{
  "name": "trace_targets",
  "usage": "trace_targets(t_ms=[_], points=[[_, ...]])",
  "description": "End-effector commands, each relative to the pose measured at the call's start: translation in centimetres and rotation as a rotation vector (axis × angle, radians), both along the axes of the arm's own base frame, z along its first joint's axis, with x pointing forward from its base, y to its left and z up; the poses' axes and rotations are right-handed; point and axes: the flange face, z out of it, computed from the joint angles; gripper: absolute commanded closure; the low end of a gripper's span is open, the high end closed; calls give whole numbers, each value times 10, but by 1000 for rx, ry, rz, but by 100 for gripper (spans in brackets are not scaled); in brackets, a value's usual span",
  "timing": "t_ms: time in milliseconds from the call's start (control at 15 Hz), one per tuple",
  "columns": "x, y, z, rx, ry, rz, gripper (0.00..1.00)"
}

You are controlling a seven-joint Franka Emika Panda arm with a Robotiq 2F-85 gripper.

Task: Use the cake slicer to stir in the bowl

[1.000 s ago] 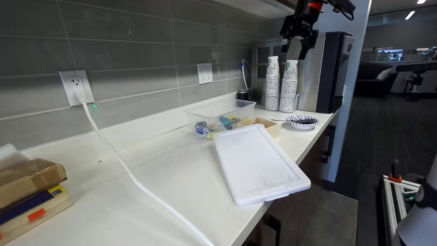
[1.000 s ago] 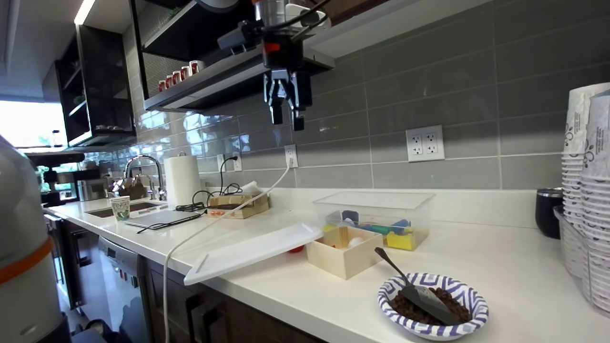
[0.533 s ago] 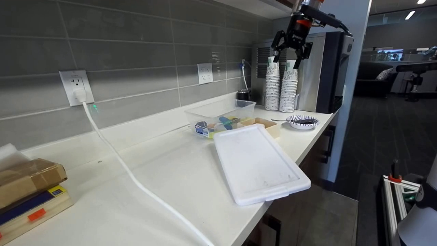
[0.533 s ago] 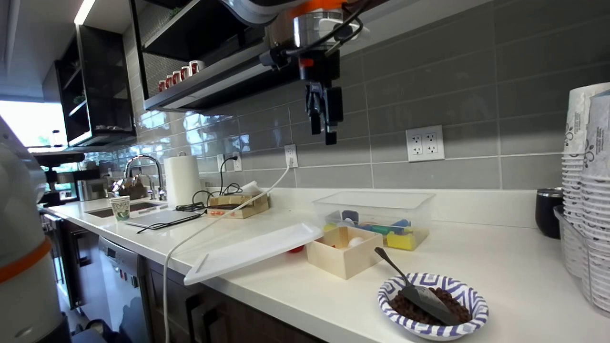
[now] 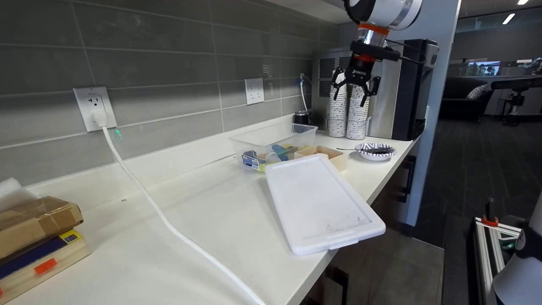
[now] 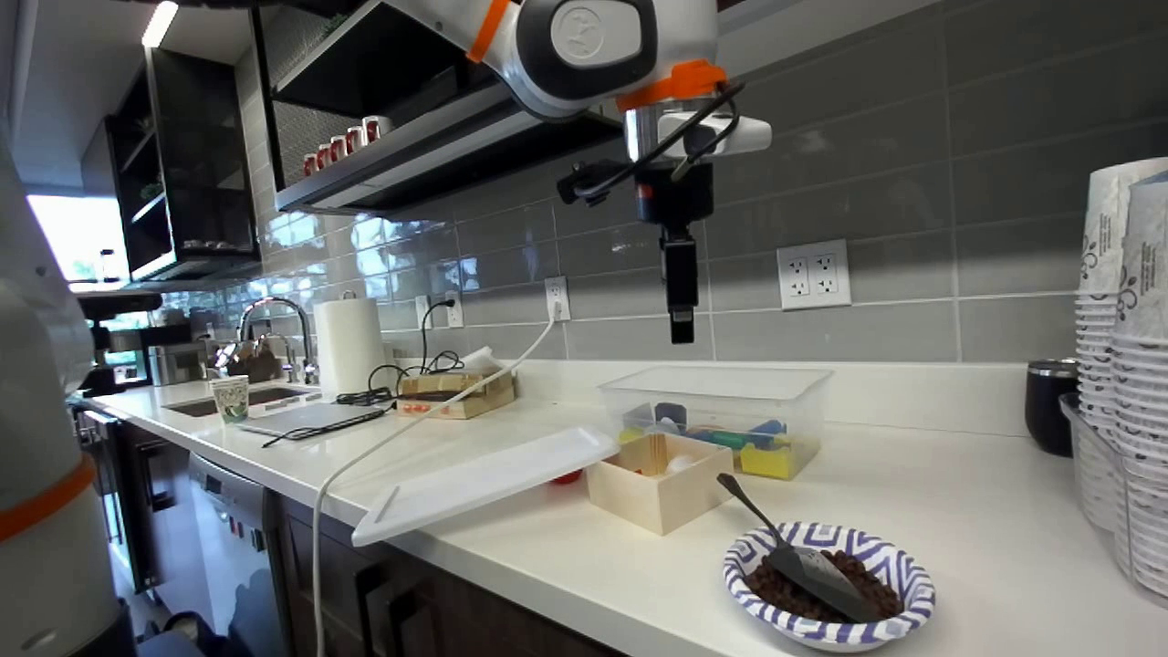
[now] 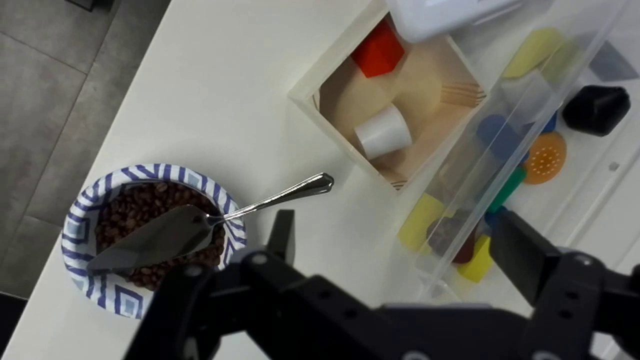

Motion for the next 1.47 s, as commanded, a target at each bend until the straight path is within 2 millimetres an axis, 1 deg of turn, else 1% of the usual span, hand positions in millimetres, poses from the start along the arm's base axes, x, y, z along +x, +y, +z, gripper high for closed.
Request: trace_targets(t_ms=[0,333,600,800,1000,1200,1400], points=[[18,-11,-19,31,12,-119,0],[22,-21,-60,61,43,-224,0],[26,-32,-94,78,35,-291,0],[27,-41,-124,86,44,-337,0],[27,-45,-150,99,59,-377,0],[28,-46,-167,110,71,-402,0],[31,-44,-176,116,76,-410,0]])
